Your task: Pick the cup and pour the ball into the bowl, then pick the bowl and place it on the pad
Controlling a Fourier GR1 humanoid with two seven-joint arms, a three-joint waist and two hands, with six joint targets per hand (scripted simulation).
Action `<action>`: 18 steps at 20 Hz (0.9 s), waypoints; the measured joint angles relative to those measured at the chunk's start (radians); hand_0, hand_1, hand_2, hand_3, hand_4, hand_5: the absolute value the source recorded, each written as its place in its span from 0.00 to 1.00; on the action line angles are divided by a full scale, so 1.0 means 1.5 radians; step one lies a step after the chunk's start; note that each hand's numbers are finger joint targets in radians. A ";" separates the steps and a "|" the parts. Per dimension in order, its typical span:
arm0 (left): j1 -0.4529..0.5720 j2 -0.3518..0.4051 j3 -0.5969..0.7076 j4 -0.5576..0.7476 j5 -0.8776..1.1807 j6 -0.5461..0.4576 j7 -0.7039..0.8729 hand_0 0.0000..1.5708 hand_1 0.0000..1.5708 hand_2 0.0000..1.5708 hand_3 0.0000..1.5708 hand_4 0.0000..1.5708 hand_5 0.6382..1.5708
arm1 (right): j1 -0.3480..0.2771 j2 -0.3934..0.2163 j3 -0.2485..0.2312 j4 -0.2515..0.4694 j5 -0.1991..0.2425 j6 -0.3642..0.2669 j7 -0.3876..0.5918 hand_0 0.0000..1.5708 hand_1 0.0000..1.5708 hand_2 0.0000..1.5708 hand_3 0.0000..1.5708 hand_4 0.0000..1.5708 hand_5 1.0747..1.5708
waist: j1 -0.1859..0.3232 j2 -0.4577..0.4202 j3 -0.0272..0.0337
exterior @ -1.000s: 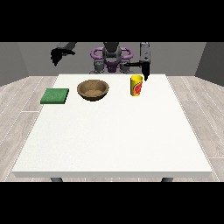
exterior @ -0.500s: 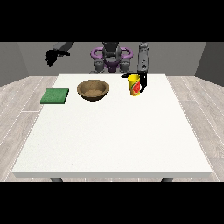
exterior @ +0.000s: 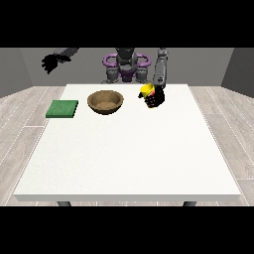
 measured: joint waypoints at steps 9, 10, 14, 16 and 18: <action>-0.088 0.032 -0.117 0.032 -0.206 0.141 0.226 0.84 0.84 1.00 1.00 0.79 0.99 | -0.039 -0.036 -0.003 0.031 -0.018 -0.029 0.114 0.00 0.00 0.00 0.00 0.37 0.99 | 0.013 -0.107 0.0004; -0.100 0.041 -0.133 0.043 -0.238 0.153 0.255 0.84 0.84 1.00 1.00 0.76 0.99 | -0.045 -0.037 -0.001 0.032 -0.016 -0.035 0.122 0.00 0.00 0.00 0.00 0.37 0.99 | 0.013 -0.114 0.0006; -0.148 0.030 -0.205 0.079 -0.364 0.190 0.381 0.84 0.84 1.00 1.00 0.76 0.99 | -0.056 -0.032 0.002 0.059 0.002 -0.055 0.127 0.00 0.00 0.00 0.00 0.40 0.99 | 0.030 -0.136 0.0008; -0.177 0.021 -0.235 0.099 -0.421 0.192 0.447 0.84 0.84 1.00 1.00 0.76 0.99 | -0.061 -0.026 0.006 0.069 0.008 -0.064 0.127 0.00 0.00 0.00 0.00 0.41 0.99 | 0.036 -0.147 0.0007; -0.210 0.018 -0.266 0.122 -0.482 0.190 0.512 0.78 0.78 1.00 0.93 0.73 1.00 | -0.070 -0.027 0.006 0.081 0.014 -0.073 0.134 0.00 0.00 0.00 0.00 0.41 0.99 | 0.043 -0.156 0.0008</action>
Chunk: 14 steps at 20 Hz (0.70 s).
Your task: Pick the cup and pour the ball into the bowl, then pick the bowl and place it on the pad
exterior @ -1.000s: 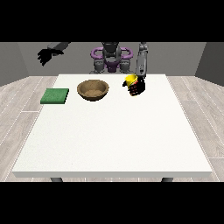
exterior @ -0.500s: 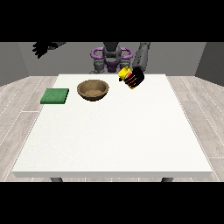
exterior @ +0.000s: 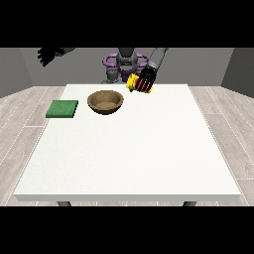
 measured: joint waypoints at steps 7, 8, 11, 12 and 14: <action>-0.083 -0.026 -0.089 0.052 -0.163 -0.079 0.201 0.49 0.49 1.00 0.77 0.67 1.00 | 0.005 -0.014 -0.010 0.049 0.000 0.017 -0.001 0.00 0.00 0.00 0.00 0.42 0.99 | 0.013 -0.034 -0.0005; -0.092 -0.031 -0.097 0.052 -0.179 -0.090 0.220 0.50 0.50 1.00 0.77 0.64 1.00 | 0.003 -0.013 -0.011 0.052 0.000 0.016 -0.001 0.00 0.00 0.00 0.00 0.42 0.99 | 0.014 -0.033 -0.0007; -0.106 -0.043 -0.135 0.039 -0.220 -0.125 0.290 0.42 0.42 1.00 0.76 0.56 1.00 | -0.007 -0.005 -0.003 0.063 0.007 0.016 -0.009 0.00 0.00 0.00 0.00 0.42 0.98 | 0.007 -0.030 -0.0011; -0.112 -0.046 -0.153 0.031 -0.229 -0.145 0.315 0.37 0.37 1.00 0.76 0.52 1.00 | -0.015 -0.004 0.002 0.068 0.011 0.018 -0.008 0.00 0.00 0.00 0.00 0.42 0.98 | 0.001 -0.030 -0.0011; -0.112 -0.050 -0.188 0.014 -0.248 -0.180 0.354 0.26 0.26 0.96 0.82 0.45 0.99 | -0.032 -0.004 0.007 0.073 0.011 0.016 0.003 0.00 0.00 0.00 0.00 0.43 0.98 | -0.008 -0.035 -0.0012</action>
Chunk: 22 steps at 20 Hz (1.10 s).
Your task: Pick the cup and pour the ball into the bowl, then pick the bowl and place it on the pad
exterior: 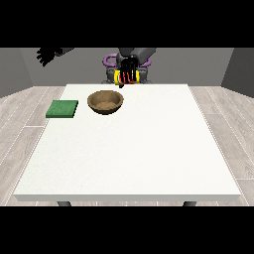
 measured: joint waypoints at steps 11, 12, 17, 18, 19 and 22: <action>-0.027 0.001 -0.105 -0.132 -0.029 -0.205 0.072 0.00 0.00 0.76 0.91 0.48 0.99 | -0.034 0.020 0.018 0.030 0.024 -0.012 -0.021 0.00 0.00 0.00 0.00 0.44 0.99 | -0.013 0.013 -0.0005; -0.023 0.008 -0.093 -0.139 -0.027 -0.192 0.070 0.19 0.19 1.00 0.88 0.56 0.99 | -0.029 0.018 0.017 0.029 0.023 -0.009 -0.025 0.00 0.00 0.00 0.00 0.44 0.99 | -0.008 0.014 -0.0005; 0.041 0.039 -0.019 -0.202 0.051 -0.094 0.007 0.65 0.65 0.98 0.78 0.78 0.99 | -0.024 0.010 0.003 0.026 0.017 -0.025 -0.008 0.00 0.00 0.00 0.00 0.45 1.00 | 0.034 0.020 -0.0017; 0.058 0.041 0.000 -0.217 0.074 -0.063 -0.007 0.72 0.72 0.92 0.74 0.80 1.00 | -0.021 0.017 0.004 0.025 0.018 -0.031 -0.010 0.00 0.00 0.00 0.00 0.45 1.00 | 0.044 0.031 -0.0024; 0.072 0.038 0.019 -0.234 0.099 -0.036 -0.023 0.70 0.70 0.83 0.63 0.81 1.00 | -0.020 0.021 0.004 0.026 0.018 -0.034 -0.011 0.00 0.00 0.00 0.00 0.46 1.00 | 0.052 0.043 -0.0027; 0.100 0.020 0.084 -0.301 0.209 0.036 -0.070 0.00 0.00 0.00 0.00 0.58 1.00 | -0.025 0.034 0.008 0.026 0.017 -0.044 -0.008 0.00 0.00 0.00 0.00 0.45 1.00 | 0.070 0.077 -0.0067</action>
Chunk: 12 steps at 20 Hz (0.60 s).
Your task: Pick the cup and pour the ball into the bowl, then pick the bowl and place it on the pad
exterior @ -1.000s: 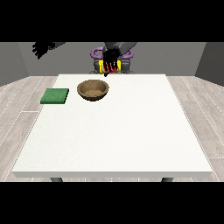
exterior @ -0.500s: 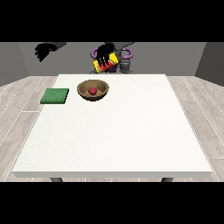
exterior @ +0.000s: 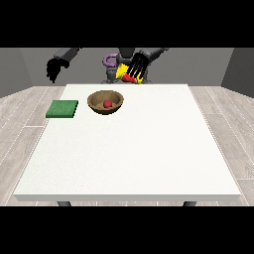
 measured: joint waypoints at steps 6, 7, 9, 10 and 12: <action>0.009 -0.020 0.131 -0.160 0.291 0.011 -0.083 0.00 0.00 0.00 0.00 0.00 0.87 | -0.014 0.029 0.003 0.000 0.005 -0.037 -0.003 0.00 0.00 0.00 0.00 0.40 1.00 | 0.043 0.048 -0.0048; 0.013 -0.021 0.151 -0.182 0.338 -0.008 -0.096 0.00 0.00 0.00 0.00 0.00 0.87 | -0.014 0.036 0.002 0.000 0.007 -0.047 -0.006 0.00 0.00 0.00 0.00 0.39 1.00 | 0.057 0.052 -0.0045; 0.017 -0.006 0.196 -0.220 0.430 -0.062 -0.122 0.00 0.00 0.00 0.00 0.14 0.92 | -0.009 0.046 -0.003 0.000 0.011 -0.067 -0.015 0.00 0.00 0.00 0.00 0.27 1.00 | 0.085 0.063 -0.0031; 0.017 0.006 0.222 -0.234 0.474 -0.093 -0.133 0.00 0.00 0.00 0.00 0.13 0.91 | -0.009 0.051 -0.006 -0.001 0.010 -0.077 -0.018 0.00 0.00 0.00 0.00 0.16 1.00 | 0.096 0.070 -0.0021; 0.020 0.040 0.271 -0.254 0.559 -0.164 -0.151 0.00 0.00 0.00 0.00 0.17 0.91 | -0.005 0.060 -0.013 -0.004 0.012 -0.097 -0.026 0.00 0.00 0.00 0.00 0.00 1.00 | 0.121 0.079 -0.0004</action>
